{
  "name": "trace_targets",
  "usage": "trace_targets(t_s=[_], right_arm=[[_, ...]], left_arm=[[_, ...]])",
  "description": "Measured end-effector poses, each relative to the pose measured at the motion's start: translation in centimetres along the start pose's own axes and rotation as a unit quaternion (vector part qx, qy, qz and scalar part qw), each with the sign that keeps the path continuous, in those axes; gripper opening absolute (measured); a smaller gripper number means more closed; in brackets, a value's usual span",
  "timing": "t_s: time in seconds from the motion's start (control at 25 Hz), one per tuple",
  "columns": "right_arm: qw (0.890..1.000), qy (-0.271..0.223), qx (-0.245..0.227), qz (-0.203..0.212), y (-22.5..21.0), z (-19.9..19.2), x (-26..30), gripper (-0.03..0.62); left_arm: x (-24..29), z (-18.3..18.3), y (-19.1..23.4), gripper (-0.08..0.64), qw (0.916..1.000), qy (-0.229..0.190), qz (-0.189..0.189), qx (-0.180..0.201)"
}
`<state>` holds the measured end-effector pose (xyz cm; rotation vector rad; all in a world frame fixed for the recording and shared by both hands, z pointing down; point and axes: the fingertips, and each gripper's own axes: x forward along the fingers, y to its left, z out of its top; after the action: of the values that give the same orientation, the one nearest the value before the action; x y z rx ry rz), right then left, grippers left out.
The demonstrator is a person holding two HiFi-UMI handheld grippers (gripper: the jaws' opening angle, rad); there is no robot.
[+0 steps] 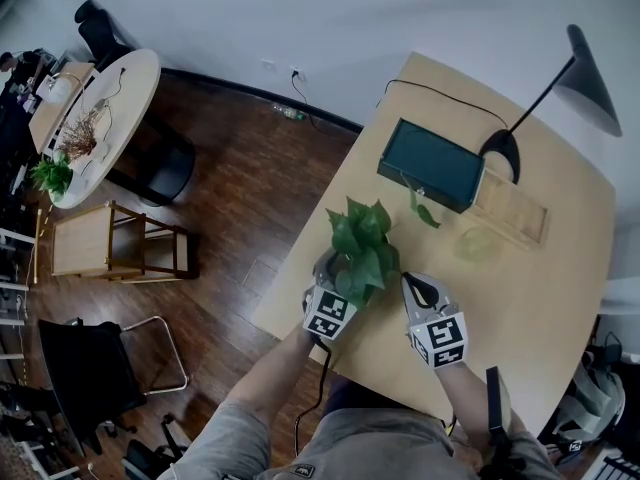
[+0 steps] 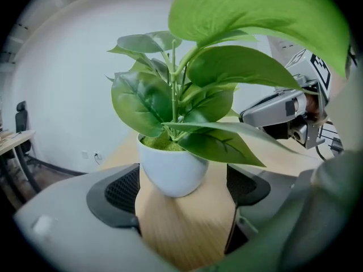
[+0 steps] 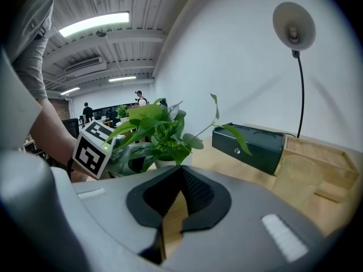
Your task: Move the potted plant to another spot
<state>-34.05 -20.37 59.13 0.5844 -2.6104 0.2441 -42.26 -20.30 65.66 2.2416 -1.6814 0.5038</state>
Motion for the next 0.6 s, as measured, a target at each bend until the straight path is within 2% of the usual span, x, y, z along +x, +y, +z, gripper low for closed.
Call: trace_targets(t_s=[0.36, 0.6], right_arm=[[1.000, 0.001, -0.005, 0.002, 1.0, 0.2, -0.1, 0.006], [1.000, -0.002, -0.009, -0.004, 1.9, 0.4, -1.2, 0.006]], left_arm=[[-2.7, -1.3, -0.8, 0.476, 0.9999, 0.010, -0.001, 0.001], [-4.8, -1.5, -1.9, 0.445, 0.9999, 0.010, -0.006, -0.007]])
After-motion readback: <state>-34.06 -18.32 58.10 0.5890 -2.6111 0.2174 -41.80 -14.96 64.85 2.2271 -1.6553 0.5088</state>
